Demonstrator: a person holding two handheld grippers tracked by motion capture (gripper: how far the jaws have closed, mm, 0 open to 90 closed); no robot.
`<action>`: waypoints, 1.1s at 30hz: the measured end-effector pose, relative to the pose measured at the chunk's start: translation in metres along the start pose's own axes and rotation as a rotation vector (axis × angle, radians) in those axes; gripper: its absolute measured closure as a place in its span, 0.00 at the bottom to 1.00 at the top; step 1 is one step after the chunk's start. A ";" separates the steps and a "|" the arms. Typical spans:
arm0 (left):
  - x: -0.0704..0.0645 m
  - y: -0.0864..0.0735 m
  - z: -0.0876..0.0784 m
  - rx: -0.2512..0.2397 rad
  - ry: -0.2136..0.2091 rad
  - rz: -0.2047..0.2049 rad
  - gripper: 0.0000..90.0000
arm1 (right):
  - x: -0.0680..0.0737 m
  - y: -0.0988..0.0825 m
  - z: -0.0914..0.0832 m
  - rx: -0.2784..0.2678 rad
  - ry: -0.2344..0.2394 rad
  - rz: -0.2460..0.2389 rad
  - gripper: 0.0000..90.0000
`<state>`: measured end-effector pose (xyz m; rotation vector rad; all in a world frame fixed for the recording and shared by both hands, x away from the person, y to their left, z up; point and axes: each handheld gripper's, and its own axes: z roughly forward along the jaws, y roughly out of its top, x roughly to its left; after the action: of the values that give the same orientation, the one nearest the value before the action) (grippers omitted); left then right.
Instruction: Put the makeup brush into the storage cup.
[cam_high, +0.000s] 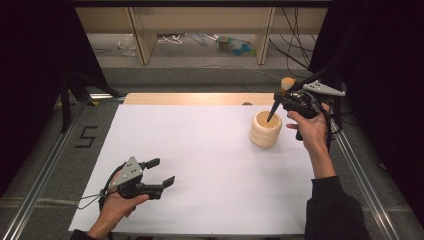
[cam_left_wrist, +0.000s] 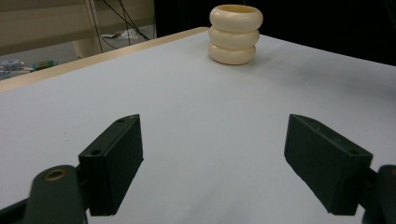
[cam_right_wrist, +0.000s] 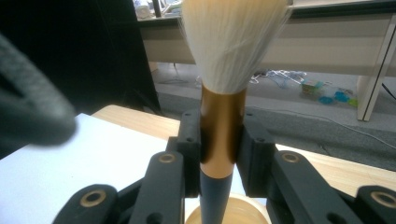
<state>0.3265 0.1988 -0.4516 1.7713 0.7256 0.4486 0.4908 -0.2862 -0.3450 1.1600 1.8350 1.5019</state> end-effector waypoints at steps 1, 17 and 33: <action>0.000 0.000 0.000 0.002 0.001 -0.001 0.22 | 0.000 -0.001 0.001 -0.012 0.002 0.000 0.82; 0.000 -0.001 0.002 0.011 -0.004 0.002 0.22 | -0.007 -0.010 0.015 0.045 -0.014 0.005 0.82; 0.000 -0.001 0.002 0.011 -0.005 0.002 0.22 | -0.011 -0.030 0.032 0.141 -0.006 0.020 0.82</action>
<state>0.3276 0.1977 -0.4532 1.7828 0.7245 0.4418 0.5131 -0.2788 -0.3842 1.2490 1.9572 1.3972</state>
